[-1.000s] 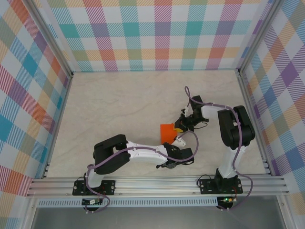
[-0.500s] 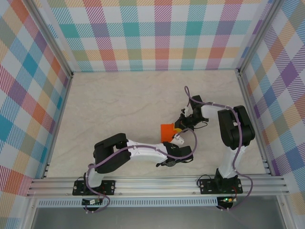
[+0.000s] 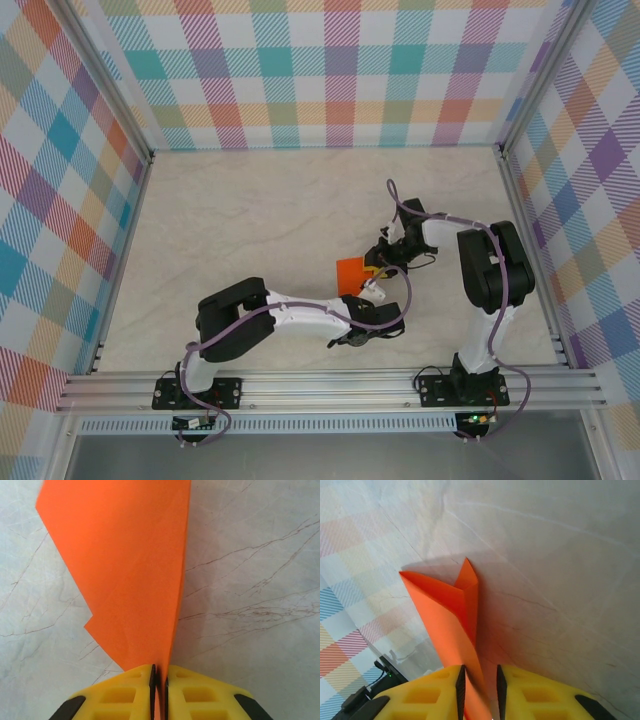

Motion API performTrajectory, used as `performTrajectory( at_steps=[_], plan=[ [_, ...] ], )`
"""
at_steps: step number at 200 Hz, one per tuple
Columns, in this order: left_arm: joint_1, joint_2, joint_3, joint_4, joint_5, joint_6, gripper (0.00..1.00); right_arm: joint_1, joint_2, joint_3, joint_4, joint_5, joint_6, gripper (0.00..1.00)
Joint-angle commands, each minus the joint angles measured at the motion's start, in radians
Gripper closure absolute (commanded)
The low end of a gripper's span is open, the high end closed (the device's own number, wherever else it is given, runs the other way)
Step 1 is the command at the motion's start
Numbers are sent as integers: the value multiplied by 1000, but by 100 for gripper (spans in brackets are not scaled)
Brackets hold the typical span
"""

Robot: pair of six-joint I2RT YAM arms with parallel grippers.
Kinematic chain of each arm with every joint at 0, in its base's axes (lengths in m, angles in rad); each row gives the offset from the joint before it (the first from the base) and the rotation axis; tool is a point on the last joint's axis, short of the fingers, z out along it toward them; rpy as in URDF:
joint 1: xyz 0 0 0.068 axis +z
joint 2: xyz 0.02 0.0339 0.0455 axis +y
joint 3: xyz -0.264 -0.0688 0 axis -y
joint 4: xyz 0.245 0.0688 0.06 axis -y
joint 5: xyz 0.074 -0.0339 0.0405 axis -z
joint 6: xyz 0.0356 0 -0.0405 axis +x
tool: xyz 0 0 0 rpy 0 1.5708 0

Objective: Fold a paper plane with a square sheet of paper (fold left side to right side)
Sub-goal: Fold the wing for the fifth time at the center of the table.

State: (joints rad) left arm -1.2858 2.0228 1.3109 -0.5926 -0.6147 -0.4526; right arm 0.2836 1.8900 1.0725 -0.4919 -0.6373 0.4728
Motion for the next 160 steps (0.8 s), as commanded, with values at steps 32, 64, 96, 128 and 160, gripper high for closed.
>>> performTrajectory(
  at_steps=[32, 64, 96, 128, 160],
  plan=[
    [37, -14, -62, 52, 52, 5, 89, -44, -133, -20, -25, 30, 8, 51],
    [65, -76, -136, 133, 111, 19, 89, -96, -251, -32, -106, 85, -26, 37],
    [113, -143, -221, 244, 203, 12, 89, -117, -312, -76, -131, 86, -37, 37],
    [140, -178, -274, 306, 257, 4, 90, -115, -341, -158, -69, 13, 30, 42],
    [174, -215, -332, 412, 321, -17, 90, -79, -325, -206, 9, -13, 127, 47]
  ],
)
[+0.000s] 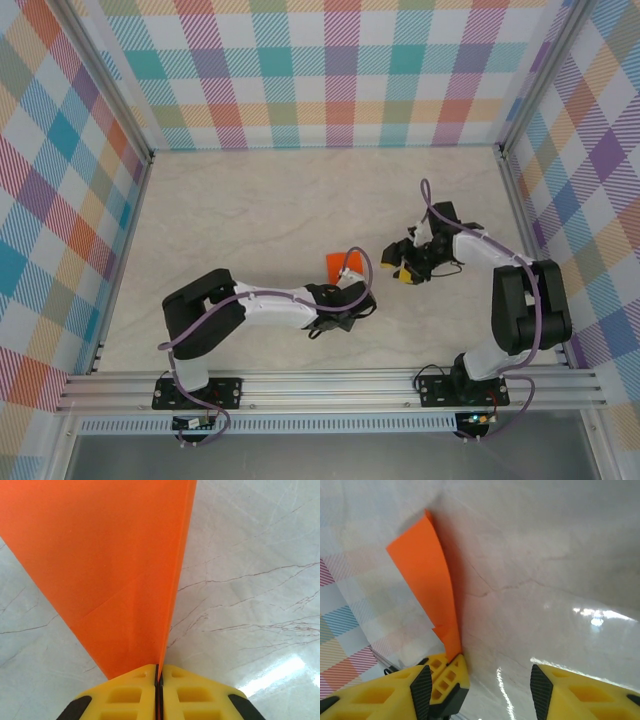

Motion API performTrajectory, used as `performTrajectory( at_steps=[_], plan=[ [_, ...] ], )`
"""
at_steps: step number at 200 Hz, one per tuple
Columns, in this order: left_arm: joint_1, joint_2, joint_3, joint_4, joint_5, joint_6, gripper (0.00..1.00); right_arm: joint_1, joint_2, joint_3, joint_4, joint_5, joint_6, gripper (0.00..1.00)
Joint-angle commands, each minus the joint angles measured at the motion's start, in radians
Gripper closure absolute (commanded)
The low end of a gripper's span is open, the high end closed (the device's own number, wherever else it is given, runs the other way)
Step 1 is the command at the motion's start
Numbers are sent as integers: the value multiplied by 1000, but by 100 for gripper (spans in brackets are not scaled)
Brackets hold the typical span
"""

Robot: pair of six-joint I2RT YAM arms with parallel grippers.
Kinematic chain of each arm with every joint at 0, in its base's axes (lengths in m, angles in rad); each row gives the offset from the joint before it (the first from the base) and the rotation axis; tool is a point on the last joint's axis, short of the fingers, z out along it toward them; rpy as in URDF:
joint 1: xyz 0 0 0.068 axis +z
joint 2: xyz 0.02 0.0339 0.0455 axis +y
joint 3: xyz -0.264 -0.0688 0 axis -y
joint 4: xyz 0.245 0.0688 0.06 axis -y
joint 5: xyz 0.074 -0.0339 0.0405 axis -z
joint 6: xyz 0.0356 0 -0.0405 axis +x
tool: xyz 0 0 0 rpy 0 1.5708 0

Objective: Fold a paper plane with a square sheet of paper (fold left side to right side)
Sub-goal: Fold the wing for the fifth time at the center of the table.

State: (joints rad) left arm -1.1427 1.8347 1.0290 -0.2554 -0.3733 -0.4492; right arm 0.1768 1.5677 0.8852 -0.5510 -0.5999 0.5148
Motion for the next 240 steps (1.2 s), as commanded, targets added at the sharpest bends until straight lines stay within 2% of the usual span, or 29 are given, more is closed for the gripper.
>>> performTrajectory(
  at_steps=[1, 36, 58, 120, 240],
  plan=[
    [31, -28, -53, 78, 82, -22, 90, 29, -2, -19, 71, -51, 88, 47],
    [69, -74, -127, 185, 158, -64, 91, 87, 73, -20, 137, -52, 150, 61],
    [86, -98, -169, 238, 180, -94, 91, 116, 95, -23, 169, -46, 174, 66],
    [131, -145, -269, 357, 229, -170, 95, 172, 147, 5, 210, -57, 170, 66],
    [232, -158, -470, 691, 382, -339, 99, 206, 164, -14, 329, -113, 149, 65]
  ],
)
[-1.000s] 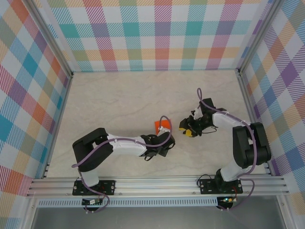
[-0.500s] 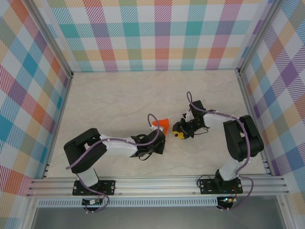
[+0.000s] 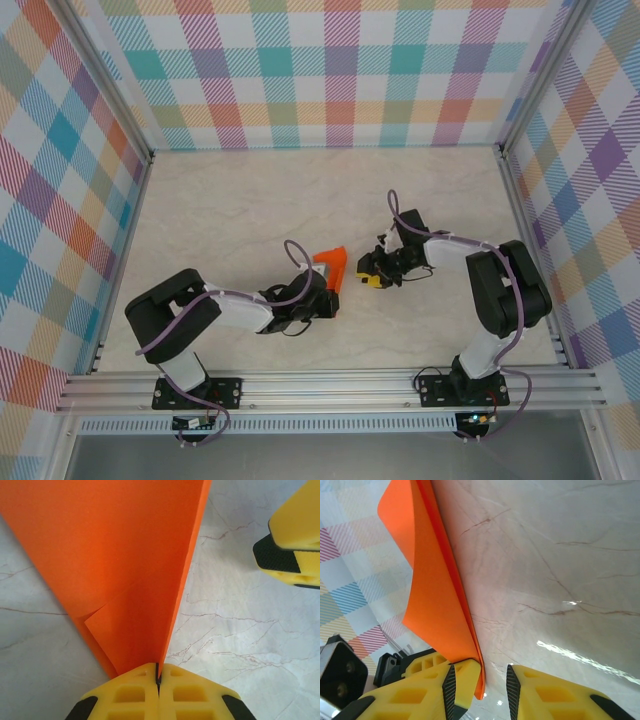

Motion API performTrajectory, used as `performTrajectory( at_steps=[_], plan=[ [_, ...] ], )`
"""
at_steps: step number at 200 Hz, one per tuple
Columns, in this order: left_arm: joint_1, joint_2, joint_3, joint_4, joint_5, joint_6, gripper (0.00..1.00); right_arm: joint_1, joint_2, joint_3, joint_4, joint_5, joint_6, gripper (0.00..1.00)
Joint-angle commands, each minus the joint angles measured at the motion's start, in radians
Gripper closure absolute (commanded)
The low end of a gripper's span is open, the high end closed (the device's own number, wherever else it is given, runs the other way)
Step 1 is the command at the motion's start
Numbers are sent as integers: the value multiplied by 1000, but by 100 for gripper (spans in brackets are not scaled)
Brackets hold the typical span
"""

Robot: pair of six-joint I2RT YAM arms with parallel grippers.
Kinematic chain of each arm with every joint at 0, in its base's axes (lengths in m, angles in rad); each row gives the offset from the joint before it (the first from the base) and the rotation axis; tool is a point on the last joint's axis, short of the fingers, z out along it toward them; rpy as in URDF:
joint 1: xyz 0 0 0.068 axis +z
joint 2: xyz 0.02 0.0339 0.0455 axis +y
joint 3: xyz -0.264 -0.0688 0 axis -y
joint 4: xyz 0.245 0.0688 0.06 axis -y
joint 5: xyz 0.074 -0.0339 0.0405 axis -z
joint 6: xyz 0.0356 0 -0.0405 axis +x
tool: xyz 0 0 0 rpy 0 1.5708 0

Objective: Fold a paper plane with a square sheet of paper (fold left side to right side)
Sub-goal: Fold the wing for the fifth time at the center of the table.

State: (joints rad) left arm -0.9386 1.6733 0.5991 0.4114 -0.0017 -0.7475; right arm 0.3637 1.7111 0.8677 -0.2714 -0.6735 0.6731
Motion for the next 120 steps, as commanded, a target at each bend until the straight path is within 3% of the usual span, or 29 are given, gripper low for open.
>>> performTrajectory(
  at_steps=[1, 120],
  plan=[
    [27, 4, -40, 26, 11, -42, 99, 19, 22, 3, 50, -40, -9, 65],
    [31, 8, -59, 53, 13, -58, 100, 84, 143, 52, 207, -62, 50, 70]
  ],
)
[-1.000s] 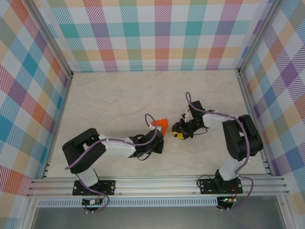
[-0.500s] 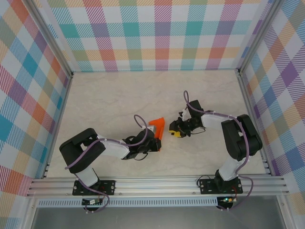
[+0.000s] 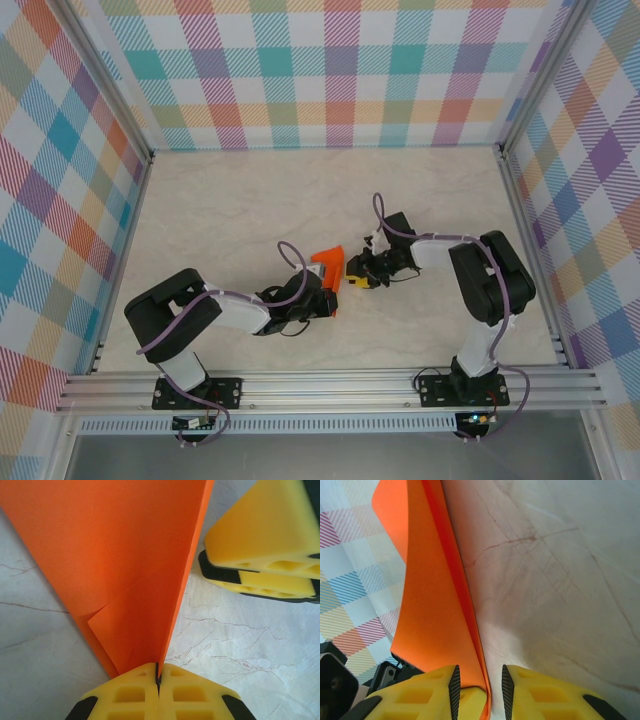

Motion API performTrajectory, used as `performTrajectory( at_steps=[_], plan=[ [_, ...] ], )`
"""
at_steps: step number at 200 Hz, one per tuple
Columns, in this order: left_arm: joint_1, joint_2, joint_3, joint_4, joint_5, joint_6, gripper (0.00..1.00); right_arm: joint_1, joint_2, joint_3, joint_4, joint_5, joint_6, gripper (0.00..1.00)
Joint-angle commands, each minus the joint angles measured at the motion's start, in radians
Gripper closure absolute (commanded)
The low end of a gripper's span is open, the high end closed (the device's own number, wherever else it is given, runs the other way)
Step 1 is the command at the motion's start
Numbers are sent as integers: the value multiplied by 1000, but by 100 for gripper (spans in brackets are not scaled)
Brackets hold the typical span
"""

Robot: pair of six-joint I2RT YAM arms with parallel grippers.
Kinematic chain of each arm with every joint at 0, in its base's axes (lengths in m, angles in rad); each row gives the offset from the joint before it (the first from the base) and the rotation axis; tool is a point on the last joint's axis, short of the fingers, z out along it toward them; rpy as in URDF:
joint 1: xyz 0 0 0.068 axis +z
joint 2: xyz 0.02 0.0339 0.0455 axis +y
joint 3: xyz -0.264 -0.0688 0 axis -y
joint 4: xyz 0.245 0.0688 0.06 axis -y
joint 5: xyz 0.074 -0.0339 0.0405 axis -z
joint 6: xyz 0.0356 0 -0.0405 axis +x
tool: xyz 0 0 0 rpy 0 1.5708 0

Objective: Fold a paper plane with a square sheet of paper (fold left side to right side)
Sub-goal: Fold the wing for the fifth time at the center of the table.

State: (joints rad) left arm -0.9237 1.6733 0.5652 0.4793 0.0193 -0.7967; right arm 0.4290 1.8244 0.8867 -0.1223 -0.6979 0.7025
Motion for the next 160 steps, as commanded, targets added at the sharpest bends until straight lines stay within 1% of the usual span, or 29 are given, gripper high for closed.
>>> performTrajectory(
  at_steps=[1, 95, 137, 160],
  plan=[
    [16, 8, -25, -15, -8, -9, 100, 19, 31, 34, 59, -37, 22, 70],
    [16, 3, -24, -18, -7, -7, 100, 38, 70, 43, 111, -46, 32, 70],
    [17, 9, -21, -16, -3, -7, 95, 49, 91, 55, 100, -41, 27, 71],
    [17, 7, -21, -15, -2, -7, 95, 58, 102, 61, 95, -39, 26, 70]
  ],
)
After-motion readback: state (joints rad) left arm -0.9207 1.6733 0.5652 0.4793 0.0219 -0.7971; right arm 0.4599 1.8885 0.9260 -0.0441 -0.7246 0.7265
